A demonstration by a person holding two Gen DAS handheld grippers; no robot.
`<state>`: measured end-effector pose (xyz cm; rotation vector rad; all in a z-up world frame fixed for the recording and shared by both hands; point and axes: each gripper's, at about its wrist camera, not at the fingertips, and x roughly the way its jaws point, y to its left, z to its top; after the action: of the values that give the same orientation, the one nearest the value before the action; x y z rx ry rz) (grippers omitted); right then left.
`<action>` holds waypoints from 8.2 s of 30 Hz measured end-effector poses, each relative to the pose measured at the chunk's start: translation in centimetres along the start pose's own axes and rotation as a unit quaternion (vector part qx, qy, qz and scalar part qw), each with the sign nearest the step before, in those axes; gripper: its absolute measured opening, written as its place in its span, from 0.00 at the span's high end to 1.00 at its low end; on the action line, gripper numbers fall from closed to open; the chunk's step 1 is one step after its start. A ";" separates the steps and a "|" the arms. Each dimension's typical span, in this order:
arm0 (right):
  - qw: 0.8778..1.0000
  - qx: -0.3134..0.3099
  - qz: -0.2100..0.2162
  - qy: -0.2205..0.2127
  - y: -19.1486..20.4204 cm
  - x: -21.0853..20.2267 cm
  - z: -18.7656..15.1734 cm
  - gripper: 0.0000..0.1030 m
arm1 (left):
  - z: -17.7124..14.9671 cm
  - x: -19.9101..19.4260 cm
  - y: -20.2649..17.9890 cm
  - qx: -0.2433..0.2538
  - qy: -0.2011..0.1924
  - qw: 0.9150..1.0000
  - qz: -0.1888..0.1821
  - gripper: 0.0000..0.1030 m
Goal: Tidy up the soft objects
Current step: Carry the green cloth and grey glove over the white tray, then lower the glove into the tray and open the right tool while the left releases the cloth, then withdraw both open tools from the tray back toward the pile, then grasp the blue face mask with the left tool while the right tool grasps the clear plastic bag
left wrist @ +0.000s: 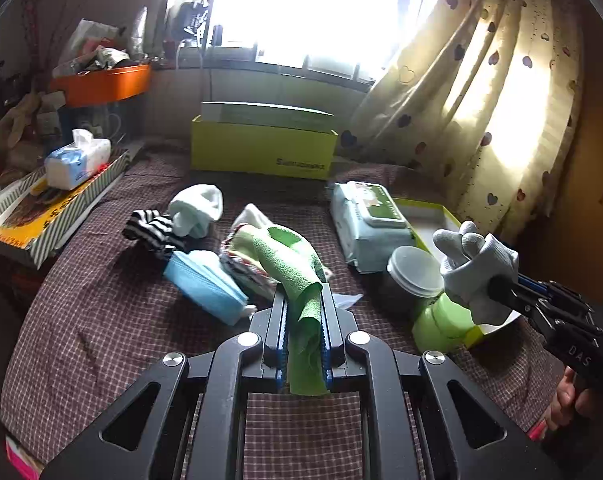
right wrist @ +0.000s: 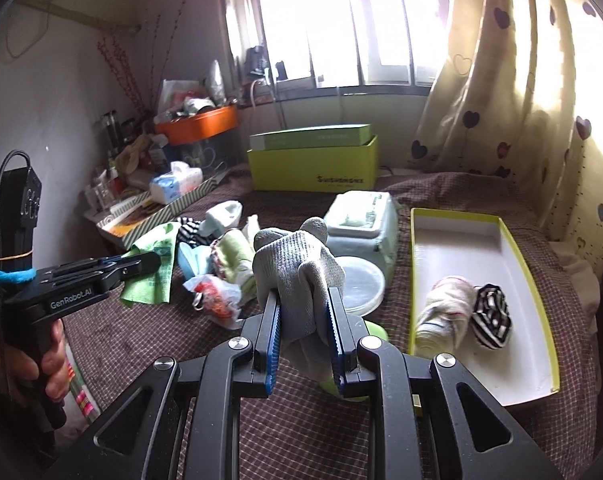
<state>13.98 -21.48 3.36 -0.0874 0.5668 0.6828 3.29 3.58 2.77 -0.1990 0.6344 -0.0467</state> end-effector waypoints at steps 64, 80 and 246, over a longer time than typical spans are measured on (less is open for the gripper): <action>0.983 0.124 -0.137 0.011 -15.3 -2.4 -3.7 0.81 | -0.1 11.8 -20.2 0.140 0.150 0.961 -0.187 0.87; 0.982 0.118 -0.140 0.036 -16.7 0.2 -3.6 0.81 | 1.6 16.1 -21.3 0.129 0.149 0.969 -0.149 0.87; 0.983 -0.116 0.047 0.136 8.8 13.9 -0.6 0.52 | 0.0 4.5 9.2 -0.091 0.042 0.995 -0.009 0.73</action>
<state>17.06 -6.81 -3.47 -0.3782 0.7552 0.8344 6.75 12.13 -1.64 -0.3793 0.7216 -0.0142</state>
